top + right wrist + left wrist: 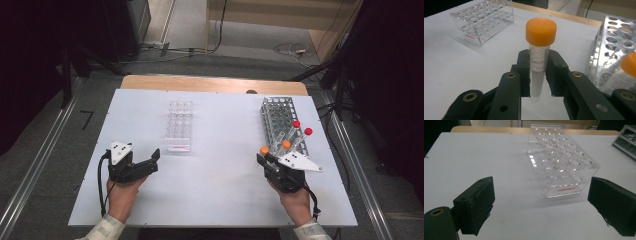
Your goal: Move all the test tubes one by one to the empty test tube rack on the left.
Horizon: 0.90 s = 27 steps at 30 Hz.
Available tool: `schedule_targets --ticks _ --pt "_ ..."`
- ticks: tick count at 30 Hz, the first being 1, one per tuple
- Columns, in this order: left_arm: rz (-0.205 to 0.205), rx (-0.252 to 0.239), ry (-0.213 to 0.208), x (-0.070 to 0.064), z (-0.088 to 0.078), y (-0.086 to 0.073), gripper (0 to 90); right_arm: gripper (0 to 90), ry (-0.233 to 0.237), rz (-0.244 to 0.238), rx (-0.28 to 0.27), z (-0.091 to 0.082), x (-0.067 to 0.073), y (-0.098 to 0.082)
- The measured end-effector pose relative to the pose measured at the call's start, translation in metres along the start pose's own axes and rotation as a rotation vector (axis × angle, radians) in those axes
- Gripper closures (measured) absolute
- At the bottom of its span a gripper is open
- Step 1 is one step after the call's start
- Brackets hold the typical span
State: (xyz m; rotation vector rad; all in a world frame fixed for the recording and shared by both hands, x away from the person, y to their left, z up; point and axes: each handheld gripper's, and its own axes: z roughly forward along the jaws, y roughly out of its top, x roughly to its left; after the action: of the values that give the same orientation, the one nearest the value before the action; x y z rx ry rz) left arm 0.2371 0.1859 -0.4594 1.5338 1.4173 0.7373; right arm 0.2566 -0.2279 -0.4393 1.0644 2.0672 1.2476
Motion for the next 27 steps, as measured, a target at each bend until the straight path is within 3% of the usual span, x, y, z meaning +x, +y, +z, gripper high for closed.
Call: schedule_targets --ticks 9,16,27 --pt "0.012 -0.003 -0.080 -0.029 0.008 0.012 9.7 71.7 0.021 -0.021 -0.001 0.018 0.007 0.010" --pt "0.043 -0.008 -0.151 -0.053 0.014 0.023 11.3 71.7 0.049 -0.023 0.004 0.033 0.015 0.016" --pt "0.092 -0.003 -0.219 -0.075 0.018 0.028 14.6 71.7 0.093 -0.055 0.015 0.046 0.031 0.019"
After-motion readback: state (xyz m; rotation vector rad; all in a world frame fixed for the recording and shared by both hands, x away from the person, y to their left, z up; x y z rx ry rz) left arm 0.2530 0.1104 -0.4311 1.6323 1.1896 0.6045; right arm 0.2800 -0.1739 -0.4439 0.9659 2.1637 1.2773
